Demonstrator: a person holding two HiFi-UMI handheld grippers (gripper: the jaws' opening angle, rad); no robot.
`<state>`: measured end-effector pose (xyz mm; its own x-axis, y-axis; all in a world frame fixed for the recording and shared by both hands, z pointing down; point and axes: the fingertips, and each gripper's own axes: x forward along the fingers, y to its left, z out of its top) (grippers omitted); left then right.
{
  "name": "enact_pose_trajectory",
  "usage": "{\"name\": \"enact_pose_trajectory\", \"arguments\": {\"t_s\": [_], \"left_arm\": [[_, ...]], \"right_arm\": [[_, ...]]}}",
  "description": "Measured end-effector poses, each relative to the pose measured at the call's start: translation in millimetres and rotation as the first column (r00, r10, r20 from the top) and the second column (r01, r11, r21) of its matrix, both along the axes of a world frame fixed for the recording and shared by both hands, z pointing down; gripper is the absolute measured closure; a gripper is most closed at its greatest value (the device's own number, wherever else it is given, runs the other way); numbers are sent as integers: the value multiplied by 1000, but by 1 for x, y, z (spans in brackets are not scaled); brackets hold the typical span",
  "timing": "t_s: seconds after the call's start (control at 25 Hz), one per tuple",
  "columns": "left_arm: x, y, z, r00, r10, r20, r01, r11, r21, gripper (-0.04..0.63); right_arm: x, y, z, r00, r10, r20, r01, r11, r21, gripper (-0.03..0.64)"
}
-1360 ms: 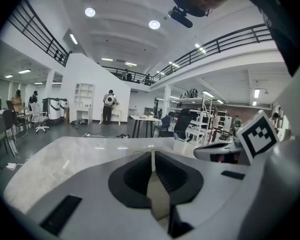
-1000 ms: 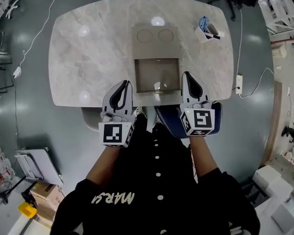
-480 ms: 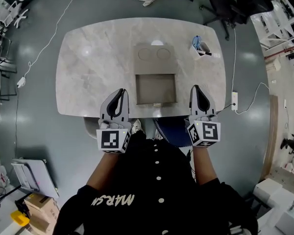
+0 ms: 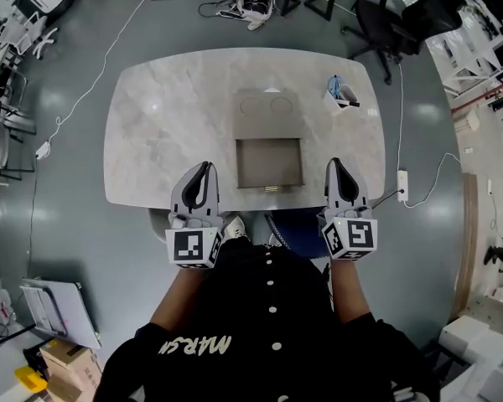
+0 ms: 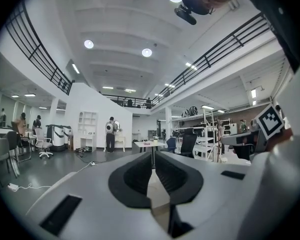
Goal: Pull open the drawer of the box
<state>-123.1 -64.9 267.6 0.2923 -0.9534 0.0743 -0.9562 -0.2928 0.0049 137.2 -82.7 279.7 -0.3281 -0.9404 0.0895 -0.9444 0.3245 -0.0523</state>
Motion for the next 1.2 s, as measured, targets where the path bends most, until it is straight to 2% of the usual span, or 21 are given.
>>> {"name": "enact_pose_trajectory", "arguments": {"t_s": [0.36,1.2], "left_arm": [[3,3,-3,1000,5,7,-5,1000,10,565],[14,2,-5,1000,12,11,-12,1000,20,565]], "right_arm": [[-1,4,-9,1000,6,-8,-6,1000,25,620],[-6,1,-11,999,-32,-10,32,999,19,620]]}}
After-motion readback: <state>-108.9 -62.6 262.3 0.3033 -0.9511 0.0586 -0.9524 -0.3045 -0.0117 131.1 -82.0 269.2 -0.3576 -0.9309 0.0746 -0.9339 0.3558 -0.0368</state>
